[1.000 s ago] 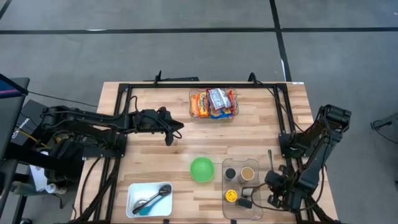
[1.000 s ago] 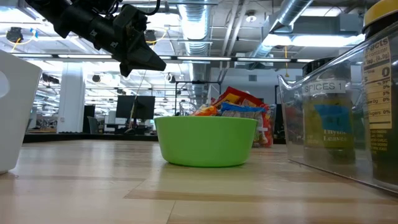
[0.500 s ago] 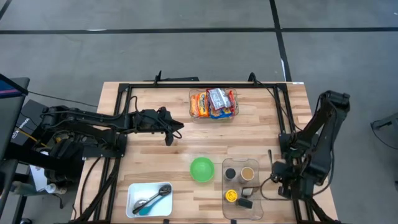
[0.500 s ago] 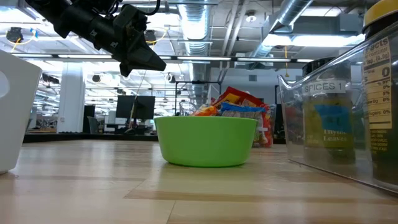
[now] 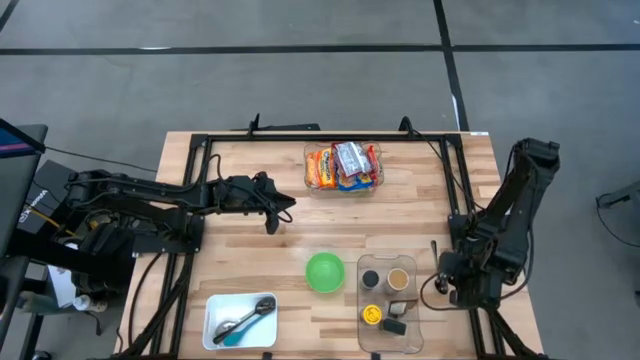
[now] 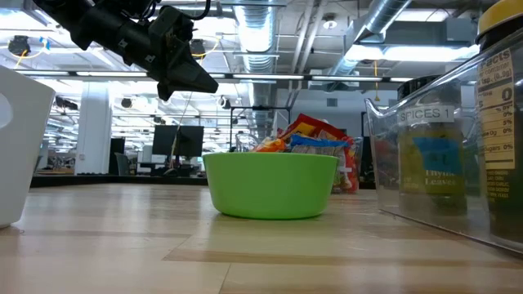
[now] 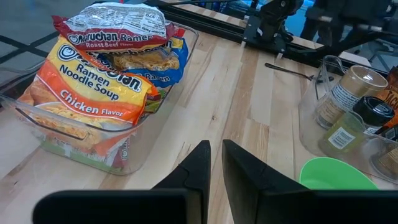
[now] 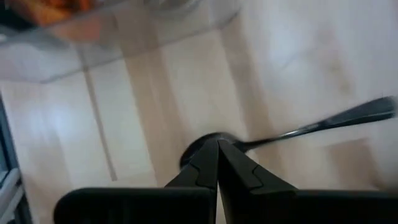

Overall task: Pick & Place Food Item
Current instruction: Put the black spoon into the white bin

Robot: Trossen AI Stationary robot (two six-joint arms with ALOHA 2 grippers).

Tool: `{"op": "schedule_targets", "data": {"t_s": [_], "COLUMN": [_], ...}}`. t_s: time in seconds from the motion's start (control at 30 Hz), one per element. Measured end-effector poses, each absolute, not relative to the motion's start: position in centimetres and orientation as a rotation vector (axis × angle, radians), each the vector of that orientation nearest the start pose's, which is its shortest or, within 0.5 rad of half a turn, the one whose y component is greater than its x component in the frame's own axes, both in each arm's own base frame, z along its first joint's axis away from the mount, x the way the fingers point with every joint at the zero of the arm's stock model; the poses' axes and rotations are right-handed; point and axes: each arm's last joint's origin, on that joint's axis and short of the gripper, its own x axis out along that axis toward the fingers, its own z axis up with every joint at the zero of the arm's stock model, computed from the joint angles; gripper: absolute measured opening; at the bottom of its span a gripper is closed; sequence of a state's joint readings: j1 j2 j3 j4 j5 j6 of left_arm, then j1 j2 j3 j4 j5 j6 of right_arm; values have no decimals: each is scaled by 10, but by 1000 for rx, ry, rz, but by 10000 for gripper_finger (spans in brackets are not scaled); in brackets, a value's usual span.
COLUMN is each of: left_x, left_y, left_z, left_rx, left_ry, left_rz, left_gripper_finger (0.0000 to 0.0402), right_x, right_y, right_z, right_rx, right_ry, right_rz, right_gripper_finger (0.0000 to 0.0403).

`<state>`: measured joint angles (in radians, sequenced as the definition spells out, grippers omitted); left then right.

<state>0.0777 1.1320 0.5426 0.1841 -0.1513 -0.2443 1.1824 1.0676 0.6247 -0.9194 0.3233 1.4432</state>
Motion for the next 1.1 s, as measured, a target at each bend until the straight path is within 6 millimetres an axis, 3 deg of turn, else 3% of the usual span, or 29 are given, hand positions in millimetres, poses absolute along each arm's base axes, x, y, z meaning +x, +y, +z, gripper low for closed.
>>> {"op": "schedule_targets", "data": {"t_s": [0.4, 1.1], "left_x": [232, 232], "left_y": [22, 22], "left_z": [218, 218], "left_rx": [-224, -225], "left_ry": [377, 376], "left_rz": [274, 274], "left_gripper_finger": [34, 34], "right_x": [66, 77], "right_y": [136, 140], "right_z": [154, 132], "right_rx": [415, 378], "right_ry": [1240, 1339], "right_rz": [-162, -272], "right_gripper_finger": [0, 0]}}
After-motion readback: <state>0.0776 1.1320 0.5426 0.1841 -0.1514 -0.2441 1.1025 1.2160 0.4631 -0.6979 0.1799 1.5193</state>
